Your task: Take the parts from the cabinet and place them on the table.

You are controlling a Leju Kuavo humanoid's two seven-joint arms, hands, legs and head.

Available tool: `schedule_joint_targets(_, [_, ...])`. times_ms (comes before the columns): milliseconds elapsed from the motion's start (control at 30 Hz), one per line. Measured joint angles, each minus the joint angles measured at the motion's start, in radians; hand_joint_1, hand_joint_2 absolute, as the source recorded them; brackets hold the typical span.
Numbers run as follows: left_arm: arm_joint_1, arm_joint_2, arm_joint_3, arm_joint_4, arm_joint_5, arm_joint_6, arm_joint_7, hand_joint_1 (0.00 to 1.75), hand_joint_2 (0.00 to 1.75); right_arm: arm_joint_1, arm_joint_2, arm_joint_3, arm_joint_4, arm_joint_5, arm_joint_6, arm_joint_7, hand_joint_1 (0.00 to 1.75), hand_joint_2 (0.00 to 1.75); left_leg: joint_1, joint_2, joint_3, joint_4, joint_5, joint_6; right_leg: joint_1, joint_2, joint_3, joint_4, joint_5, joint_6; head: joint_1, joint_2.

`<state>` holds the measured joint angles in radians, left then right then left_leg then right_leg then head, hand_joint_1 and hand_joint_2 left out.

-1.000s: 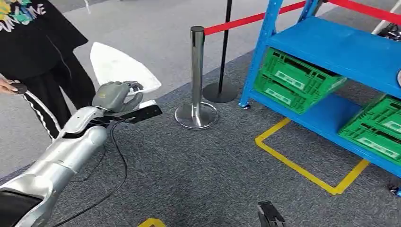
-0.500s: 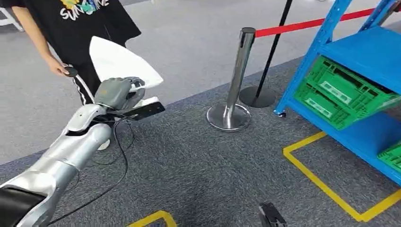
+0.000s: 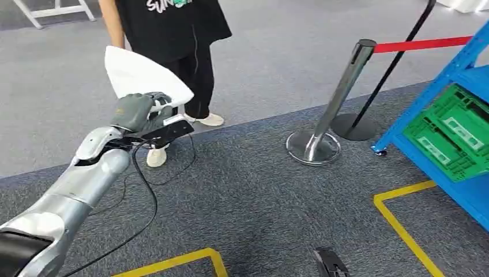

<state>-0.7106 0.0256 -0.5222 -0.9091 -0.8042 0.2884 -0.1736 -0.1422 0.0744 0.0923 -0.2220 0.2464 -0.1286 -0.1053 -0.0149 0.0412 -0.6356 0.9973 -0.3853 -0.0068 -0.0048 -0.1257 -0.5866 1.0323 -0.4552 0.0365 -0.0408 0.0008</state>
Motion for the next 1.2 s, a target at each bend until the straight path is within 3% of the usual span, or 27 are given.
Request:
schedule_joint_targets(33, [0.001, 0.001, 0.0, -0.003, 0.0, 0.001, 0.0, 1.57, 1.75, -0.001, 0.0, -0.001, -0.002, 0.001, 0.002, 0.0, 0.0, 0.0, 0.009, -0.012, 0.005, -0.007, 0.006, 0.009, -0.007, 0.025, -0.013, 0.008, -0.009, 0.008, -0.001, 0.0])
schedule_joint_targets(67, [-0.004, 0.004, 0.002, -0.005, 0.0, 0.002, 0.002, 1.57, 1.75, -0.001, 0.0, -0.004, -0.002, 0.001, 0.002, -0.002, 0.0, 0.0, 0.01, -0.023, 0.005, -0.007, 0.006, 0.015, -0.009, 0.076, -0.022, 0.039, -0.031, 0.008, 0.001, 0.0])
schedule_joint_targets(100, [-0.006, 0.001, 0.002, -0.005, 0.0, 0.002, 0.002, 1.57, 1.75, 0.001, 0.0, -0.005, -0.002, 0.001, 0.002, -0.002, 0.0, 0.0, 0.012, -0.033, 0.004, -0.007, 0.007, 0.021, -0.008, 0.105, -0.049, 0.104, -0.067, 0.009, 0.004, 0.0])
schedule_joint_targets(167, [-0.004, -0.003, 0.001, -0.005, -0.003, 0.002, 0.002, 1.57, 1.75, 0.006, 0.0, -0.006, -0.002, 0.001, 0.002, -0.002, 0.0, 0.0, 0.011, -0.062, 0.004, -0.007, 0.006, 0.025, -0.007, 0.124, -0.129, 0.27, -0.132, 0.011, 0.01, 0.0])
schedule_joint_targets(200, [0.0, -0.003, 0.0, -0.005, -0.003, 0.002, 0.002, 1.57, 1.75, 0.007, 0.0, -0.006, -0.002, 0.001, 0.002, -0.002, 0.0, 0.0, 0.01, -0.077, 0.004, -0.006, 0.006, 0.025, -0.006, 0.125, -0.158, 0.32, -0.142, 0.011, 0.009, 0.0])
schedule_joint_targets(233, [0.002, -0.003, 0.001, -0.005, -0.003, 0.002, 0.002, 1.57, 1.75, 0.007, 0.0, -0.006, -0.002, 0.001, 0.002, -0.002, 0.0, 0.0, 0.01, -0.092, 0.005, -0.006, 0.007, 0.025, -0.006, 0.125, -0.162, 0.316, -0.126, 0.011, 0.009, 0.0])
schedule_joint_targets(267, [0.003, -0.002, 0.001, -0.005, -0.002, 0.002, 0.002, 1.57, 1.75, 0.006, 0.0, -0.006, -0.002, 0.001, 0.002, -0.002, 0.0, 0.0, 0.011, -0.107, 0.005, -0.004, 0.007, 0.024, -0.007, 0.125, -0.144, 0.27, -0.09, 0.01, 0.009, 0.0])
schedule_joint_targets(300, [0.002, -0.002, 0.001, -0.005, -0.002, 0.002, 0.002, 1.57, 1.75, 0.006, 0.0, -0.006, -0.002, 0.001, 0.002, -0.002, 0.0, 0.0, 0.014, -0.124, 0.005, -0.001, 0.007, 0.022, -0.009, 0.131, -0.101, 0.178, -0.037, 0.009, 0.01, 0.0])
schedule_joint_targets(333, [0.001, -0.002, 0.001, -0.006, -0.002, 0.002, 0.002, 1.57, 1.75, 0.005, 0.0, -0.006, -0.002, 0.001, 0.002, -0.002, 0.0, 0.0, 0.017, -0.138, 0.005, 0.003, 0.005, 0.018, -0.013, 0.149, -0.056, 0.086, 0.007, 0.011, 0.01, 0.0])
schedule_joint_targets(367, [0.0, -0.002, 0.001, -0.006, -0.003, 0.002, 0.002, 1.57, 1.75, 0.005, 0.0, -0.006, -0.002, 0.001, 0.002, -0.002, 0.0, 0.0, 0.018, -0.15, 0.001, 0.006, 0.003, 0.01, -0.022, 0.208, -0.031, 0.037, 0.001, 0.015, 0.01, 0.0])
schedule_joint_targets(400, [-0.004, -0.001, 0.001, -0.006, -0.002, 0.001, 0.003, 1.57, 1.75, 0.007, 0.0, -0.007, -0.002, 0.001, 0.002, -0.002, 0.0, 0.0, 0.015, -0.162, -0.01, 0.019, 0.005, 0.004, -0.029, 0.229, -0.015, 0.013, -0.002, 0.016, 0.006, 0.0])
schedule_joint_targets(500, [0.0, 0.003, 0.003, -0.007, 0.017, -0.002, 0.005, 1.57, 1.75, 0.006, 0.0, -0.009, -0.002, 0.004, 0.002, -0.001, 0.0, 0.0, 0.031, -0.194, -0.02, 0.002, 0.024, -0.019, -0.012, 0.198, -0.021, 0.021, 0.006, 0.0, 0.01, 0.0])
schedule_joint_targets(533, [0.001, 0.006, 0.008, -0.009, 0.025, -0.004, 0.008, 1.57, 1.75, 0.004, 0.001, -0.01, -0.002, 0.005, 0.002, -0.002, 0.0, 0.0, 0.032, -0.203, -0.023, 0.002, 0.021, -0.023, -0.021, 0.182, -0.017, 0.009, 0.012, -0.011, 0.008, 0.0])
schedule_joint_targets(567, [0.0, 0.005, 0.011, -0.015, 0.033, -0.007, 0.009, 1.57, 1.75, 0.002, 0.003, -0.014, -0.002, 0.006, 0.0, -0.003, 0.0, 0.0, 0.022, -0.142, -0.031, 0.019, 0.005, -0.025, -0.018, 0.171, -0.014, 0.004, 0.015, -0.017, 0.006, 0.0])
schedule_joint_targets(600, [-0.005, 0.005, 0.013, -0.017, 0.04, -0.013, 0.01, 1.57, 1.75, 0.001, 0.003, -0.016, -0.002, 0.008, 0.0, -0.006, 0.0, 0.0, 0.02, -0.094, -0.058, 0.075, -0.029, -0.029, -0.015, 0.158, -0.012, 0.001, 0.017, -0.024, -0.007, 0.0])
schedule_joint_targets(667, [-0.006, 0.003, 0.015, -0.021, 0.048, -0.023, 0.015, 1.57, 1.75, 0.007, 0.003, -0.021, -0.002, 0.009, 0.0, -0.006, 0.0, 0.0, 0.022, -0.06, -0.133, 0.231, -0.095, -0.034, -0.011, 0.13, -0.013, -0.001, 0.016, -0.026, -0.006, 0.0])
schedule_joint_targets(700, [-0.002, 0.004, 0.016, -0.021, 0.053, -0.028, 0.018, 1.57, 1.75, 0.01, 0.003, -0.024, -0.002, 0.01, -0.001, -0.006, 0.0, 0.0, 0.023, -0.055, -0.163, 0.293, -0.113, -0.036, -0.011, 0.114, -0.013, 0.0, 0.015, -0.028, -0.005, 0.0])
schedule_joint_targets(733, [0.002, 0.005, 0.017, -0.021, 0.06, -0.033, 0.021, 1.57, 1.75, 0.011, 0.003, -0.027, -0.002, 0.01, -0.002, -0.006, 0.0, 0.0, 0.024, -0.054, -0.172, 0.307, -0.109, -0.037, -0.011, 0.1, -0.013, 0.0, 0.014, -0.029, -0.005, 0.0])
schedule_joint_targets(767, [0.006, 0.008, 0.019, -0.021, 0.064, -0.037, 0.024, 1.57, 1.75, 0.011, 0.003, -0.031, -0.002, 0.012, -0.003, -0.006, 0.0, 0.0, 0.024, -0.053, -0.157, 0.278, -0.082, -0.037, -0.011, 0.086, -0.012, 0.0, 0.014, -0.028, -0.006, 0.0])
schedule_joint_targets(833, [0.008, 0.011, 0.022, -0.025, 0.071, -0.04, 0.027, 1.57, 1.75, 0.009, 0.005, -0.032, -0.002, 0.017, -0.005, -0.005, 0.0, 0.0, 0.023, -0.031, -0.075, 0.127, -0.004, -0.034, -0.011, 0.06, -0.011, 0.0, 0.012, -0.026, -0.006, 0.0])
schedule_joint_targets(867, [0.007, 0.014, 0.027, -0.03, 0.073, -0.04, 0.028, 1.57, 1.75, 0.008, 0.007, -0.032, -0.002, 0.02, -0.006, -0.005, 0.0, 0.0, 0.019, 0.018, -0.026, 0.044, 0.023, -0.03, -0.007, 0.05, -0.008, 0.0, 0.01, -0.022, -0.005, 0.0])
schedule_joint_targets(900, [0.003, 0.016, 0.031, -0.035, 0.077, -0.04, 0.028, 1.57, 1.75, 0.009, 0.007, -0.032, -0.002, 0.021, -0.009, -0.003, 0.0, 0.0, 0.005, 0.073, -0.003, 0.0, 0.012, -0.032, 0.004, 0.04, -0.008, 0.005, 0.003, -0.014, -0.01, 0.0])
schedule_joint_targets(933, [0.002, 0.016, 0.033, -0.037, 0.08, -0.04, 0.028, 1.57, 1.75, 0.01, 0.008, -0.032, -0.002, 0.023, -0.009, -0.001, 0.0, 0.0, 0.008, 0.051, -0.007, 0.003, 0.011, -0.014, 0.005, 0.03, -0.006, 0.002, 0.003, -0.011, -0.005, 0.0])
schedule_joint_targets(1033, [0.006, 0.033, 0.044, -0.039, 0.085, -0.045, 0.028, 1.57, 1.75, 0.008, 0.015, -0.033, -0.002, 0.026, -0.009, 0.004, 0.0, 0.0, 0.004, 0.01, -0.008, -0.005, 0.013, 0.004, 0.004, -0.013, 0.009, -0.004, -0.005, 0.005, -0.005, 0.0])
schedule_joint_targets(1100, [0.003, 0.037, 0.049, -0.047, 0.091, -0.05, 0.031, 1.57, 1.75, 0.006, 0.017, -0.034, -0.002, 0.029, -0.008, 0.005, 0.0, 0.0, 0.015, -0.016, -0.002, -0.009, 0.016, 0.016, -0.003, 0.076, -0.018, 0.056, -0.045, 0.011, 0.002, 0.0])
schedule_joint_targets(1133, [0.0, 0.037, 0.05, -0.047, 0.093, -0.055, 0.032, 1.57, 1.75, 0.008, 0.017, -0.034, -0.002, 0.03, -0.008, 0.007, 0.0, 0.0, 0.016, -0.027, -0.002, -0.009, 0.016, 0.022, -0.003, 0.101, -0.054, 0.132, -0.079, 0.01, 0.006, 0.0])
schedule_joint_targets(1200, [0.005, 0.036, 0.05, -0.049, 0.094, -0.064, 0.032, 1.57, 1.75, 0.016, 0.018, -0.034, -0.002, 0.034, -0.007, 0.008, 0.0, 0.0, 0.014, -0.062, -0.002, -0.009, 0.016, 0.024, -0.003, 0.122, -0.139, 0.294, -0.137, 0.011, 0.01, 0.0])
